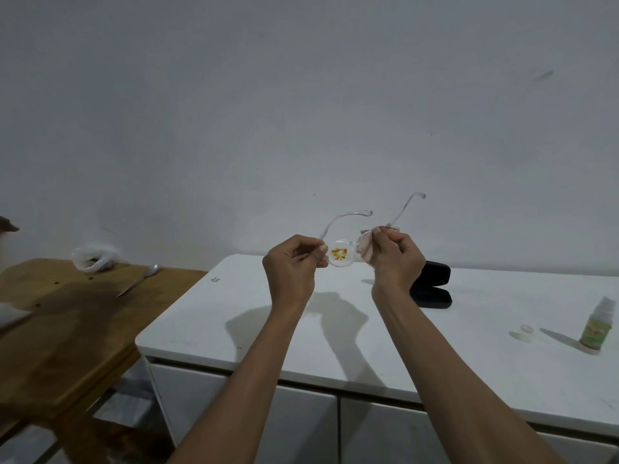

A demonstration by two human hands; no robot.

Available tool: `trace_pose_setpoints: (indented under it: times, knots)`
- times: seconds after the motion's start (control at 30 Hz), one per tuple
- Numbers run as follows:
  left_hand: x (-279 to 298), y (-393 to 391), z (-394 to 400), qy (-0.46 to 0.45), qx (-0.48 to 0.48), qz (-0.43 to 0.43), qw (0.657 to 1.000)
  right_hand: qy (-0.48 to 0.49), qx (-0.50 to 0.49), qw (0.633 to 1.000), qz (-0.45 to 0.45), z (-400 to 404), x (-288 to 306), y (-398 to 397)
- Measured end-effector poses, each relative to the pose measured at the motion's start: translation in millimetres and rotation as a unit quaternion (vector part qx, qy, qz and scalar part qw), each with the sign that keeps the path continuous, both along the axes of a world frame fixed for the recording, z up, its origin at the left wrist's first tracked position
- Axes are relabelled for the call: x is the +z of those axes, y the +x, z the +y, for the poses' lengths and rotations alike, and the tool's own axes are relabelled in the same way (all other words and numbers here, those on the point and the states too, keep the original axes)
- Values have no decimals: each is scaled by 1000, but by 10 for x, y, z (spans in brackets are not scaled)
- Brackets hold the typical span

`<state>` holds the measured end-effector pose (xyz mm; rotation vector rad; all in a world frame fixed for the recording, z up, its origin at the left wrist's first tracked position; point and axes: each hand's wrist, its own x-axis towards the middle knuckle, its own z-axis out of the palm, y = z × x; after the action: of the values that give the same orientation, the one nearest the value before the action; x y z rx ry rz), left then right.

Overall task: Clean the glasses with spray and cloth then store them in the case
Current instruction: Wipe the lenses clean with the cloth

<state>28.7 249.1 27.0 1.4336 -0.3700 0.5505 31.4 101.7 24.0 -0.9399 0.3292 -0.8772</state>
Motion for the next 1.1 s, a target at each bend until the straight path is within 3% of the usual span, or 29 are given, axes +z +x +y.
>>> trace_pose_setpoints:
  times: [0.13, 0.3, 0.67, 0.8, 1.1]
  knots:
    - [46, -13, -64, 20, 19, -38, 999, 20, 25, 999, 13, 77, -3, 65]
    - [77, 118, 107, 23, 24, -33, 999, -78, 147, 986, 14, -25, 11, 22]
    - [32, 237, 400, 12, -18, 30, 999, -261, 321, 905, 96, -286, -98, -211]
    - [-45, 217, 424, 29, -20, 43, 998, -282, 307, 902, 116, -305, -116, -261]
    - [-116, 179, 364, 25, 4, 32, 999, -198, 141, 967, 77, -144, -137, -231]
